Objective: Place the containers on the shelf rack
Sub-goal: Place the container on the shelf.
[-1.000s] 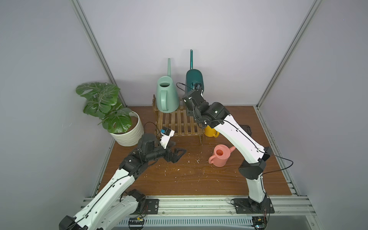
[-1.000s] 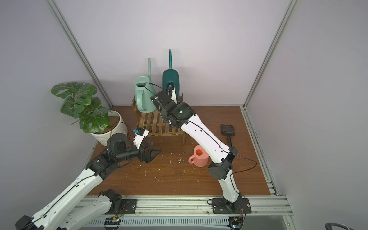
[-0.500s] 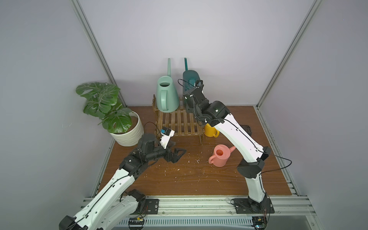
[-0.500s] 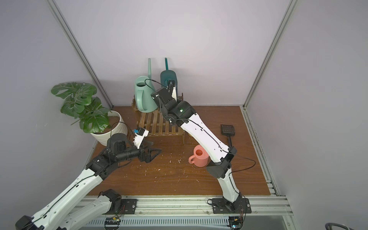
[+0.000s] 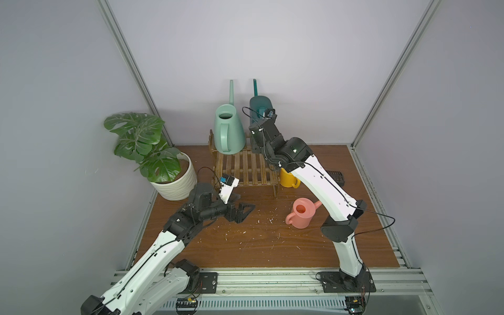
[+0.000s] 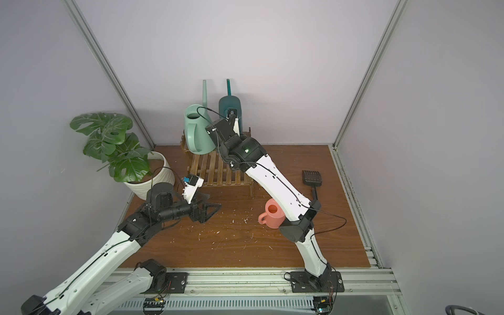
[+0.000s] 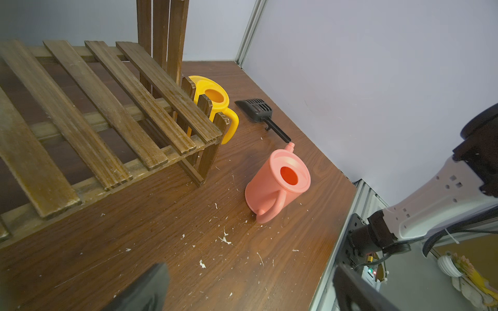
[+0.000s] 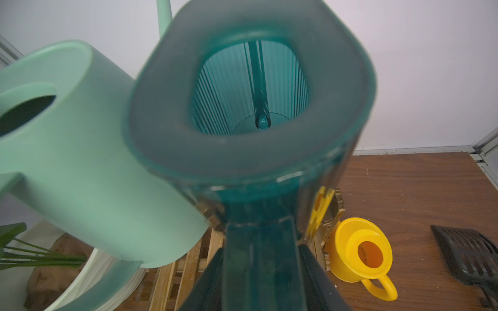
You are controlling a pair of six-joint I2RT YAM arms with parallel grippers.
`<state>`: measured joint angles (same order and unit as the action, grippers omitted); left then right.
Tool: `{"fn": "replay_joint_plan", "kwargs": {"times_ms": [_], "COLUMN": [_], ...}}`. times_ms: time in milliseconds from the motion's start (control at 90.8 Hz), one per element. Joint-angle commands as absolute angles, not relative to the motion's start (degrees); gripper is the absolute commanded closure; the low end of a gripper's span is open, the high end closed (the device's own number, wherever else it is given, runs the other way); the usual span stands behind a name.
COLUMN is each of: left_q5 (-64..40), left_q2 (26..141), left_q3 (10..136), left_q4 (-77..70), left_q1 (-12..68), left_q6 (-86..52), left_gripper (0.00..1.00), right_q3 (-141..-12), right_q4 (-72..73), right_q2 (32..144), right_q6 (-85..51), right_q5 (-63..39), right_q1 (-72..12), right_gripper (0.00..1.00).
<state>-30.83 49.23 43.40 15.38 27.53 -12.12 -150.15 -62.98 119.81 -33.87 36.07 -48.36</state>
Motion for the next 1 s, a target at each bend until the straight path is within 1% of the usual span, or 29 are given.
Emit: {"fn": "replay_joint_plan", "kwargs": {"times_ms": [0, 176, 385, 671, 991], "left_q5": [-30.74, -30.72, -30.49, -30.19, -30.74], "left_q2": [49.29, 48.92, 48.48, 48.43, 48.62], "left_q3": [44.55, 44.31, 43.95, 43.29, 42.85], "left_q4": [14.59, 14.65, 14.77, 14.59, 14.59], "left_q1": [27.95, 27.97, 28.08, 27.97, 27.97], "left_q6": [-11.43, -11.54, -12.23, -13.42, -12.40], "left_gripper": [0.02, 0.02, 0.02, 0.02, 0.02], "right_q3": [-151.26, -151.22, -149.77, -148.07, -141.51], "right_q4": [-62.23, -62.23, -62.23, -62.03, -58.99], "right_q2": [120.34, 119.91, 118.92, 117.07, 112.83], "right_q6": [-33.74, -33.93, -33.93, -33.84, -32.53], "right_q5": [35.25, 34.51, 34.39, 35.98, 37.78], "right_q1": [-48.18, -48.25, -48.58, -49.65, -50.67], "right_gripper": [0.56, 0.54, 0.49, 0.46, 0.39]}}
